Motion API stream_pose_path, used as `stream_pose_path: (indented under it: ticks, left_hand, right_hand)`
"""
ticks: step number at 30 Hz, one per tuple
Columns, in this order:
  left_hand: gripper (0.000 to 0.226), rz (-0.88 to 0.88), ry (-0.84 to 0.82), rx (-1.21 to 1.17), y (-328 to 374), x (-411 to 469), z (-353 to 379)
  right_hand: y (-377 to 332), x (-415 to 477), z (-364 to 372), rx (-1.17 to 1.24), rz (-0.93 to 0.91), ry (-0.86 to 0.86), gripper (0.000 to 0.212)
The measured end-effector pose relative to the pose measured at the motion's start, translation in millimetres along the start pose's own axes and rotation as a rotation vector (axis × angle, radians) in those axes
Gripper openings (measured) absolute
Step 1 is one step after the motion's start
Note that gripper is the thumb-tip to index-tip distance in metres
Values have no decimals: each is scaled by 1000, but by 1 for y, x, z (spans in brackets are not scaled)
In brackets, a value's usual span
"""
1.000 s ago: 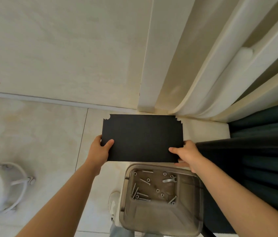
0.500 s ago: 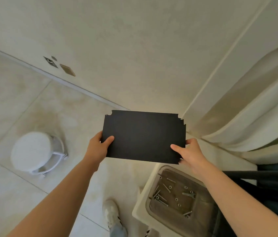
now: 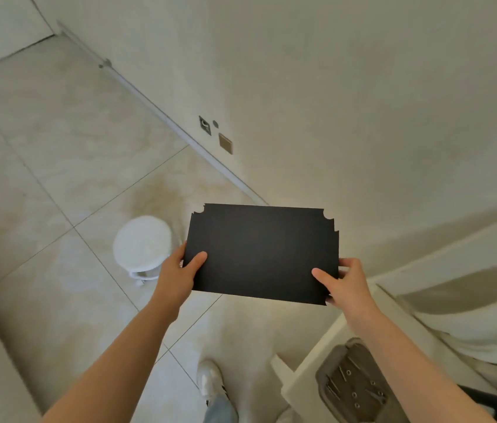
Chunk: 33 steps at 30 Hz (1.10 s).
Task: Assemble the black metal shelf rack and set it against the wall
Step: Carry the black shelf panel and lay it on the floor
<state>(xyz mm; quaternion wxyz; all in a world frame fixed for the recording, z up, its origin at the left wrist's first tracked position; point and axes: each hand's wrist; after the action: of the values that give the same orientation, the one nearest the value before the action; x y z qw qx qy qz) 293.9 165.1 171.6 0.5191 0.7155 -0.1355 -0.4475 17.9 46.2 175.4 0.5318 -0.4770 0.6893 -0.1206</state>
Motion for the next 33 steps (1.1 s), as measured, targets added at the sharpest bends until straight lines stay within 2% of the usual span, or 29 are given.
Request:
stream_pose_path:
  ticks: [15,25,33]
  left_hand:
    - [35,-5,321,-108,64,-56,-187]
    - [40,4,513,-210,107,-24,-250]
    - [42,-20,710,-349,143,11,-289]
  right_hand:
    - [-128,-96,147,-167,-219,-128,45]
    - [-234,-78,233,-326,-345,-251,53]
    - [-331,-47,310,-482,-470,-415,57]
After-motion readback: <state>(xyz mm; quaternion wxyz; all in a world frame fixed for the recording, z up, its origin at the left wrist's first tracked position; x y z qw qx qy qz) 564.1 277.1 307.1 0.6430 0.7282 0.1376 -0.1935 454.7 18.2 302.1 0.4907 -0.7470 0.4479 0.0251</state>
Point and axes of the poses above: each hand's wrist, its own x-axis towards the middle knuckle, its own z-axis out of the palm, y = z × x, and after that the axes turned 10 degrees about -x, right-handed
